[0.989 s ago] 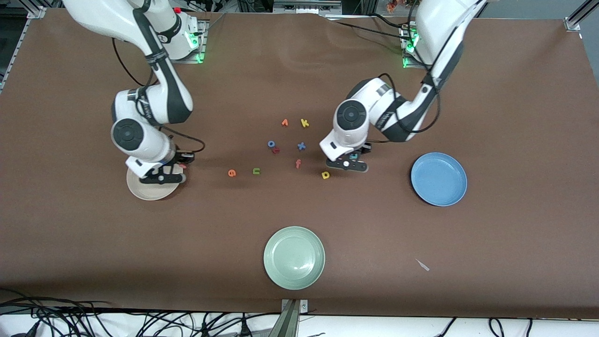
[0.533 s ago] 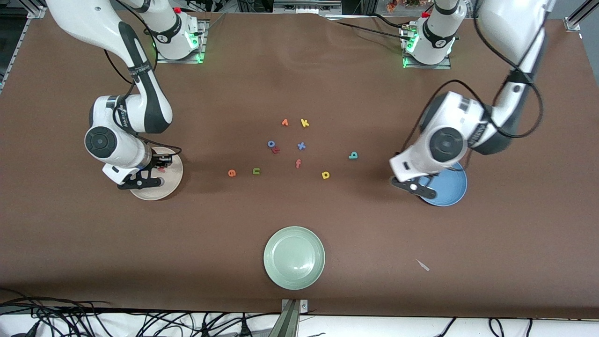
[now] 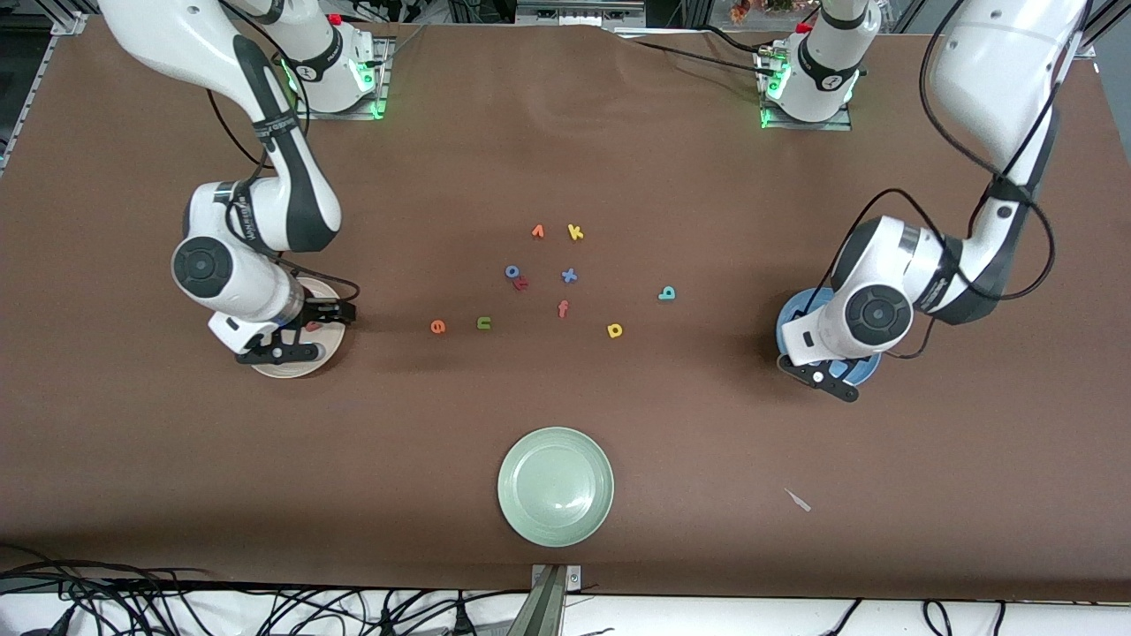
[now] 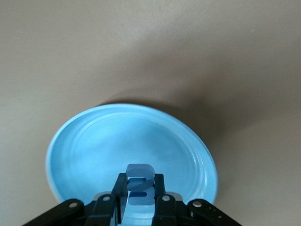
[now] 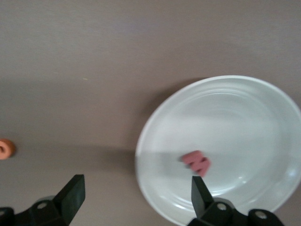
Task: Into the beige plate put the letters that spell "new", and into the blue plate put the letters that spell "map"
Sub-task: 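Release both letters and move the grippers to the orange e and teal b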
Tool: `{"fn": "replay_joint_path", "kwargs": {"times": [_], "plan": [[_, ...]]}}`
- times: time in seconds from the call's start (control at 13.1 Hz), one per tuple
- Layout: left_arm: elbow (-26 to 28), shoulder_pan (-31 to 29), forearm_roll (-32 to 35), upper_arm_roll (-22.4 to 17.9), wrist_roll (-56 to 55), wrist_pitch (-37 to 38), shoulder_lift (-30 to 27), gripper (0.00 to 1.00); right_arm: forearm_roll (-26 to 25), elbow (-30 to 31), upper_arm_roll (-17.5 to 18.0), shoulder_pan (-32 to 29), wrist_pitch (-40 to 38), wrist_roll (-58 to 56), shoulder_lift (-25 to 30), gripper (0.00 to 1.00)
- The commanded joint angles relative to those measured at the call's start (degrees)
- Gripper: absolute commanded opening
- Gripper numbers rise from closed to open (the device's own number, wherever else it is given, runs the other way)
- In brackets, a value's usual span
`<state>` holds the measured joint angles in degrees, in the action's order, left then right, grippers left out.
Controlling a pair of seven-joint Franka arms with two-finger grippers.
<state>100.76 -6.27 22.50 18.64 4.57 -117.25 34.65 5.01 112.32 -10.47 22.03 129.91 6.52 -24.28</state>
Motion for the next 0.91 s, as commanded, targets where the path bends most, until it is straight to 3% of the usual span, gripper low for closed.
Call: {"fn": "replay_joint_path", "kwargs": {"times": [0.0,0.08,0.15,0.61,0.84], "plan": [[-0.5,-1.5,1.7,0.5,1.0,-1.2,1.3,0.31,1.1,-2.8,3.2,0.3,-0.1,7.2,-1.7,1.0],[-0.5,-1.6,1.7,0.5,1.0,-1.1,1.2,0.92,1.2,-3.2,4.4,0.3,0.2,9.1,-2.3,1.0],[-0.6,-1.9,1.6,0.6,1.1,-0.6,0.8,1.0,1.2,-3.8,5.2,0.4,0.6,11.1,-2.8,1.0],[-0.8,-1.9,-7.3,5.1,-1.0,2.2,-3.0,1.0,1.1,-4.0,10.1,0.9,6.8,18.3,-7.1,1.0],[-0.6,-1.5,-7.3,9.4,-12.8,2.1,-2.7,1.0,1.1,-5.4,10.3,2.7,8.3,19.7,-9.1,1.0]]}}
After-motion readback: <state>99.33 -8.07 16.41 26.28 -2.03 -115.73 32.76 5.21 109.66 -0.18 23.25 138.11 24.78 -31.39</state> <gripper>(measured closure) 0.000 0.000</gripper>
